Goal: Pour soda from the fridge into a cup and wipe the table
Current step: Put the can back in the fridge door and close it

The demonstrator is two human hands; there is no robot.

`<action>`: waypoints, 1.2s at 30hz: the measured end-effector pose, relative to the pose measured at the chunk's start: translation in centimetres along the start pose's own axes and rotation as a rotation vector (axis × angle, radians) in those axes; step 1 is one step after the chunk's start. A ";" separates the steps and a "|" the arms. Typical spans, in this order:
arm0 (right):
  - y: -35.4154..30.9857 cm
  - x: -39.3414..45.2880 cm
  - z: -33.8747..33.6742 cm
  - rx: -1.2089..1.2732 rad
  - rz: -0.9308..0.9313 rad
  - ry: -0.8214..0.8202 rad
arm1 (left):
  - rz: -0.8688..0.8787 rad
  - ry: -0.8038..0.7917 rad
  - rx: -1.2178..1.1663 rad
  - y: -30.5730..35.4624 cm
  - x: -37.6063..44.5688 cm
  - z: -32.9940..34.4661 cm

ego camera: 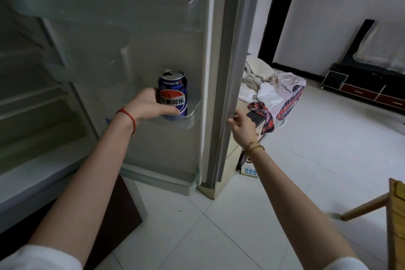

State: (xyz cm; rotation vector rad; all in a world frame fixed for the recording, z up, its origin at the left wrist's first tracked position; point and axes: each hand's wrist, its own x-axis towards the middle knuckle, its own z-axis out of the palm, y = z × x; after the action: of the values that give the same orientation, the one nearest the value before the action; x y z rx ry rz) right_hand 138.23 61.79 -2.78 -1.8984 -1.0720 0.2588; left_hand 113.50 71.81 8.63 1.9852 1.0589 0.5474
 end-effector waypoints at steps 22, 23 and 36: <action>-1.7 -6.6 -0.4 0.003 -0.049 -0.015 | 0.108 0.561 -0.160 -3.8 -14.8 11.1; -1.8 -7.2 -0.4 -0.009 -0.064 -0.011 | 0.117 0.560 -0.149 -3.9 -15.2 11.3; -3.0 -17.6 1.8 0.057 -0.409 -0.100 | -0.019 0.722 -0.208 -7.6 -21.5 10.1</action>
State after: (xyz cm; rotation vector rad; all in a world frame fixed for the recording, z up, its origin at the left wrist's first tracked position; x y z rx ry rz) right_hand 124.92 50.03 -5.55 -1.5859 -1.4743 0.1492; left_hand 104.64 51.88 -3.54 1.6115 1.3661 1.3677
